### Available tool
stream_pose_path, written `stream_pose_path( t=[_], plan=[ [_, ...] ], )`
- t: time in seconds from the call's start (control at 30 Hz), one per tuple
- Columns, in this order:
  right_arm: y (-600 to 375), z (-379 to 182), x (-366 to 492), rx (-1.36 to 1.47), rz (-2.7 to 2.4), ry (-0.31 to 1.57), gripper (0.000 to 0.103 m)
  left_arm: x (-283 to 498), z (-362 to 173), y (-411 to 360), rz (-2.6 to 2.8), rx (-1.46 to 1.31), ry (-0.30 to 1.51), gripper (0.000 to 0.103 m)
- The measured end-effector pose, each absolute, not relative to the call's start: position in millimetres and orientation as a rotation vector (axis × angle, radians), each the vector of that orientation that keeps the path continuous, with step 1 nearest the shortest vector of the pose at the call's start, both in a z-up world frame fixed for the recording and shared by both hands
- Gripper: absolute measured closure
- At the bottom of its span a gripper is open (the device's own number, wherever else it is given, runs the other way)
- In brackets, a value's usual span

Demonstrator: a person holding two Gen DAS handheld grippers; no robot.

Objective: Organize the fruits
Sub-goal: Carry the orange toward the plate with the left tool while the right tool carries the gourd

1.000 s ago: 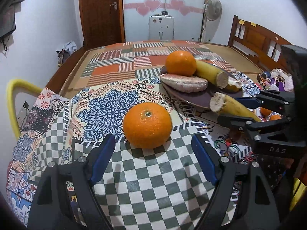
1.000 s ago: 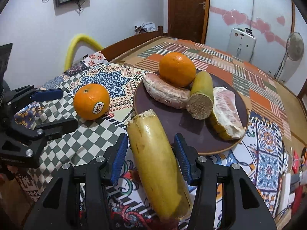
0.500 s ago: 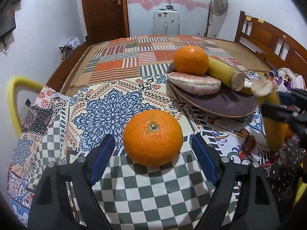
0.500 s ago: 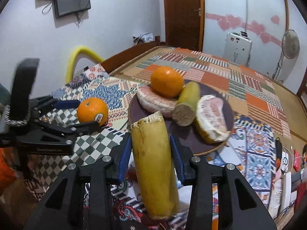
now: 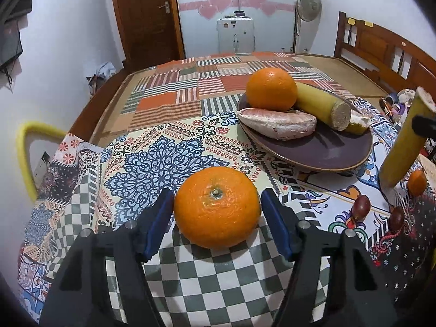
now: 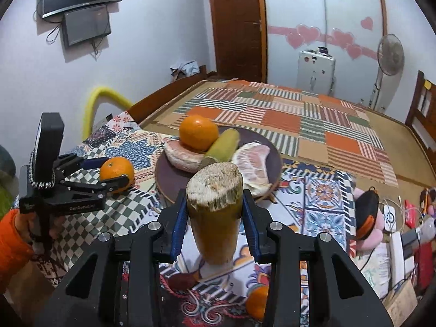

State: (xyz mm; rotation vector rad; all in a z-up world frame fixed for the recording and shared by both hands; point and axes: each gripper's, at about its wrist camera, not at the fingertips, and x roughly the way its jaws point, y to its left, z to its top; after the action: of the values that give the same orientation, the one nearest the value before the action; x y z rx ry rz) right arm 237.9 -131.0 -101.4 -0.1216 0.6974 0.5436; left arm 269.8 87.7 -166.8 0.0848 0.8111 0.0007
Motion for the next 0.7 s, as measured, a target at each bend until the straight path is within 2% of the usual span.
stream_pose_path(
  t=[0.2, 0.7],
  plan=[
    [-142.9, -92.5, 238.9, -0.107, 0.521, 0.677, 0.068, 269.6, -161.0, 90.3, -0.05, 0.005, 0.834, 0.038],
    [-145.1, -76.6, 247.3, -0.084, 0.52, 0.619, 0.068, 274.3, -122.5, 55.3, -0.109, 0.013, 0.719, 0.038]
  ],
)
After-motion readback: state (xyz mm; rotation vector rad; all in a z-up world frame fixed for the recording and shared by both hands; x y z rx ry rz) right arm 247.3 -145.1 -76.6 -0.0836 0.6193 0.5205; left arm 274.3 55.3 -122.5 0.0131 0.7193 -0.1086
